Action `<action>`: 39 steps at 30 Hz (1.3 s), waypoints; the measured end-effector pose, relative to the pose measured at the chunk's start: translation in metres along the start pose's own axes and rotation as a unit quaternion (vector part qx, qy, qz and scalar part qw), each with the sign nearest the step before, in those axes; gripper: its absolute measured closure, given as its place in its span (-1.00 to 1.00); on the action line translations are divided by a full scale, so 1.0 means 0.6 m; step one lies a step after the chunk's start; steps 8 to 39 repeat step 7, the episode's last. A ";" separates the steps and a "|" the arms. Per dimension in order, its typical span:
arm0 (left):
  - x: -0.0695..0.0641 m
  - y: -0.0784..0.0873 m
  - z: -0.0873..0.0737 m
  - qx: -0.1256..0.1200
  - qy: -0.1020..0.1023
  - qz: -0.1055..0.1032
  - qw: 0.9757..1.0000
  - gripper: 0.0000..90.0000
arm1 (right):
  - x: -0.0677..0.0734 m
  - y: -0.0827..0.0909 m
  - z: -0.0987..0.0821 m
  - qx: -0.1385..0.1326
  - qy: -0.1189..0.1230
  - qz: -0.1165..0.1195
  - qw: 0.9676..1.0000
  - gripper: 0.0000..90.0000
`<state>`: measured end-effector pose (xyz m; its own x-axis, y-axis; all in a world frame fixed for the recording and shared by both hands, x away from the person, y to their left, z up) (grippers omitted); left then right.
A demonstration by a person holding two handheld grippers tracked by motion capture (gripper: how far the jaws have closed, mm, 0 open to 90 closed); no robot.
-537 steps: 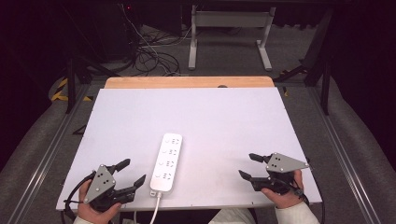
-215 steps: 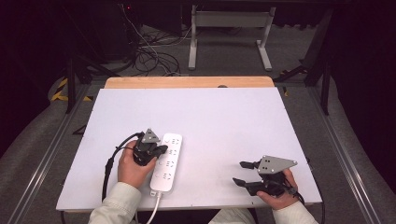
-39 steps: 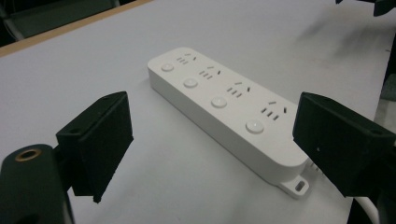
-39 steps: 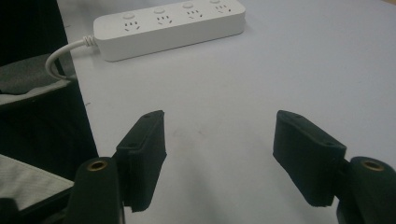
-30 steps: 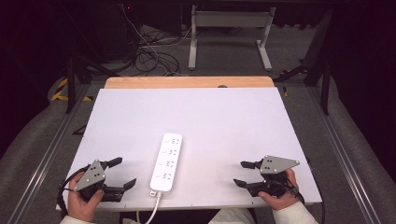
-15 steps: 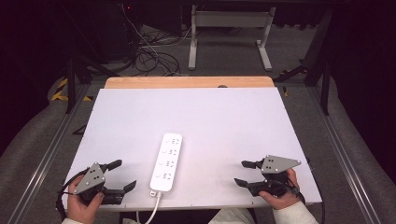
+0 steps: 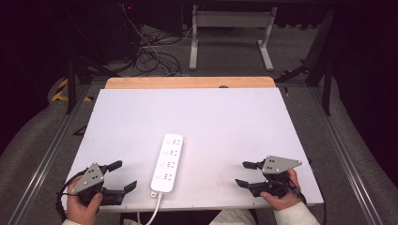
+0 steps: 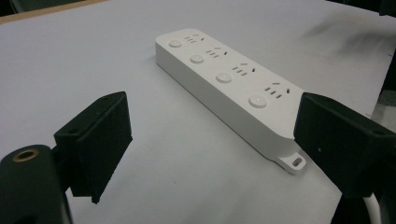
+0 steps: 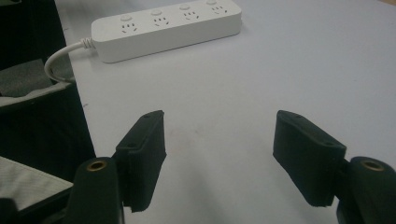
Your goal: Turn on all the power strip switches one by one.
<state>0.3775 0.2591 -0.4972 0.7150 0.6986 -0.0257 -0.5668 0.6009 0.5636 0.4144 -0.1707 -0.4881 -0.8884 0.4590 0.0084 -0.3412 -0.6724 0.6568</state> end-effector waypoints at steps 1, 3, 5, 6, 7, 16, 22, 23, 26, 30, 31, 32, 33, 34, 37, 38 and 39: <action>0.000 0.000 0.000 -0.001 0.001 -0.001 1.000 -0.74 | 0.000 0.000 0.000 0.000 0.000 0.000 1.000 -0.23; -0.002 0.000 0.001 -0.003 0.008 0.000 1.000 -0.74 | 0.000 0.000 0.000 0.000 0.000 0.000 1.000 -0.23; -0.001 0.000 0.002 -0.003 0.006 0.003 1.000 -0.74 | 0.000 -0.001 0.000 0.001 0.000 0.000 1.000 -0.23; -0.001 0.000 0.002 -0.003 0.005 0.006 1.000 -0.74 | 0.000 0.000 0.000 0.001 0.000 0.000 1.000 -0.23; 0.000 0.000 0.002 -0.002 0.003 0.007 1.000 -0.74 | 0.000 0.000 0.000 0.001 0.000 0.000 1.000 -0.23; 0.000 0.000 0.002 -0.002 0.003 0.007 1.000 -0.74 | 0.000 0.000 0.000 0.001 0.000 0.000 1.000 -0.23; 0.000 0.000 0.002 -0.002 0.003 0.007 1.000 -0.74 | 0.000 0.000 0.000 0.001 0.000 0.000 1.000 -0.23; 0.000 0.000 0.002 -0.002 0.003 0.007 1.000 -0.74 | 0.000 0.000 0.000 0.001 0.000 0.000 1.000 -0.23; 0.000 0.000 0.002 -0.002 0.003 0.007 1.000 -0.74 | 0.000 0.000 0.000 0.001 0.000 0.000 1.000 -0.23; 0.000 0.000 0.002 -0.002 0.003 0.007 1.000 -0.74 | 0.000 0.000 0.000 0.001 0.000 0.000 1.000 -0.23; 0.000 0.000 0.002 -0.002 0.003 0.007 1.000 -0.74 | 0.000 0.000 0.000 0.001 0.000 0.000 1.000 -0.23; 0.000 0.000 0.002 -0.002 0.003 0.007 1.000 -0.74 | 0.000 0.000 0.000 0.001 0.000 0.000 1.000 -0.23; 0.000 0.000 0.002 -0.002 0.003 0.007 1.000 -0.74 | 0.000 0.000 0.000 0.001 0.000 0.000 1.000 -0.23; 0.000 0.000 0.002 -0.002 0.003 0.007 1.000 -0.74 | 0.000 0.000 0.000 0.001 0.000 0.000 1.000 -0.23; 0.000 0.000 0.002 -0.002 0.003 0.007 1.000 -0.74 | 0.000 0.000 0.000 0.001 0.000 0.000 1.000 -0.23; 0.000 0.000 0.002 -0.002 0.003 0.007 1.000 -0.74 | 0.000 0.000 0.000 0.001 0.000 0.000 1.000 -0.23; 0.000 0.000 0.002 -0.002 0.003 0.007 1.000 -0.74 | 0.000 0.000 0.000 0.001 0.000 0.000 1.000 -0.23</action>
Point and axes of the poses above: each handheld gripper's, and its own axes: y roughly backward along the jaws, z roughly out of its top, x roughly to its left, the point moved 6 cm from there along -y, roughly forward along the jaws, and after that the axes turned 10 degrees about x, right-handed, at the moved point
